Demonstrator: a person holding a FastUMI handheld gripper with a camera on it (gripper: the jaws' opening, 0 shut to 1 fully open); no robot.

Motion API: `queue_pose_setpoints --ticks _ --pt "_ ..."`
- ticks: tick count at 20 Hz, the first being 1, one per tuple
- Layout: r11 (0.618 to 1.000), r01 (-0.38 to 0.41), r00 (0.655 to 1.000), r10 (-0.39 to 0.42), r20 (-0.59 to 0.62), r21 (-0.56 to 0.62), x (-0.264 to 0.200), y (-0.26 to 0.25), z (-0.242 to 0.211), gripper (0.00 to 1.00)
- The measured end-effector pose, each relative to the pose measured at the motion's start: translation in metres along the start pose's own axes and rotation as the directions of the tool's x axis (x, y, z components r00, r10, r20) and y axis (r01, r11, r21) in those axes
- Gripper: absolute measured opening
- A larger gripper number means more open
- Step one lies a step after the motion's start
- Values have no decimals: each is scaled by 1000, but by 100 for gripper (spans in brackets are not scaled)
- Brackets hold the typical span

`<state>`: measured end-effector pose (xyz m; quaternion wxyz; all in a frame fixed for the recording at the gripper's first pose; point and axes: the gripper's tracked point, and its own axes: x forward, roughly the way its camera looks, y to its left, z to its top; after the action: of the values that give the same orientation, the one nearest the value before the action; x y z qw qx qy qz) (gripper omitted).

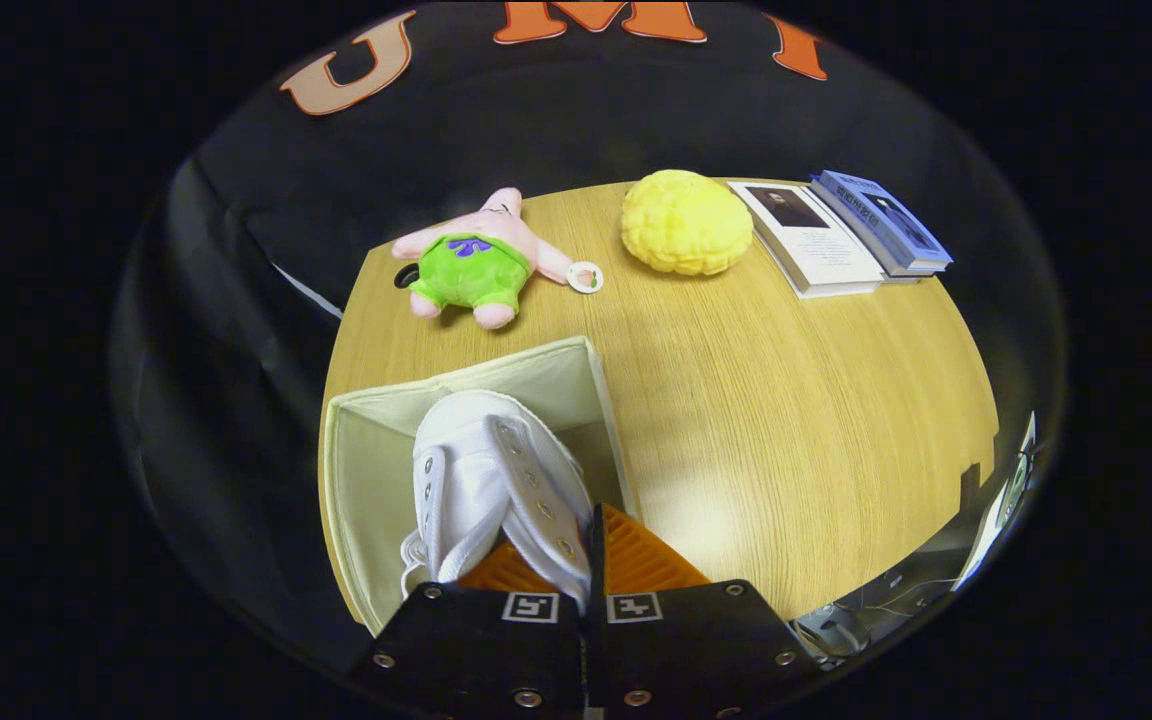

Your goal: Open the storage box then place both shoes into the box .Put the left shoe in first, then the right shoe, with the right side of both shoes facing outward in a uniform manner.

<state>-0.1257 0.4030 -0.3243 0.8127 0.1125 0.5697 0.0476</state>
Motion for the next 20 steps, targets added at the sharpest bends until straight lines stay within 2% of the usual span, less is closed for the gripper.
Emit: queue_pose_setpoints --ticks 4,6,7,8,10,12,15,18,20 --pt "1000 -23 1000 23 11 -8 15 4 -4 4" --pt "997 -67 998 66 -18 -30 14 11 -13 9" --pt "994 -99 995 98 -19 -47 11 16 -14 14" --pt "990 -121 993 121 -3 -67 2 19 -12 29" --pt "984 -131 989 137 50 -118 -22 13 2 45" --pt "975 -172 977 188 104 -140 -45 14 21 57" --pt "964 -195 954 229 194 -181 -80 -2 50 64" --pt "956 -183 901 256 350 -228 -115 -26 88 81" --pt "958 -158 858 253 448 -238 -137 -48 109 88"
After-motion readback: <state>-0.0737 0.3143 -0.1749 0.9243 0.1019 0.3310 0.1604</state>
